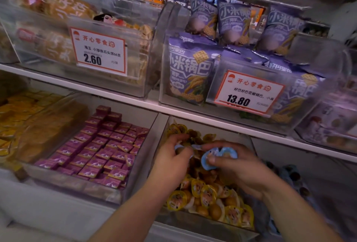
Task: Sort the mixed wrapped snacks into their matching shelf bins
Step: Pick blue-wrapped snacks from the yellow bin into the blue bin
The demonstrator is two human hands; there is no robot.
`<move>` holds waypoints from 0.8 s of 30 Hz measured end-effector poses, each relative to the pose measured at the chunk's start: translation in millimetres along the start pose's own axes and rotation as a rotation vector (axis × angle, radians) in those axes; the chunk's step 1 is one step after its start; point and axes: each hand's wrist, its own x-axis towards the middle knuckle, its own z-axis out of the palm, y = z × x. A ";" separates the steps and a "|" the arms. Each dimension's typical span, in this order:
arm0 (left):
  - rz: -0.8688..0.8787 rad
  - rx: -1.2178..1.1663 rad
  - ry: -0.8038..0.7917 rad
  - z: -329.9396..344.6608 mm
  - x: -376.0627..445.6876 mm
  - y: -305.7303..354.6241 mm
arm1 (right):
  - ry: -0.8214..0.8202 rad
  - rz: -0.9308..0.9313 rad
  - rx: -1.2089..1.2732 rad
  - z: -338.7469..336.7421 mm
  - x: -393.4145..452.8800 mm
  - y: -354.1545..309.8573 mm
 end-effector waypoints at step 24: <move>-0.003 -0.165 -0.100 12.5 9.7 -9.0 | 0.307 -0.087 -0.048 -11.0 -16.3 21.9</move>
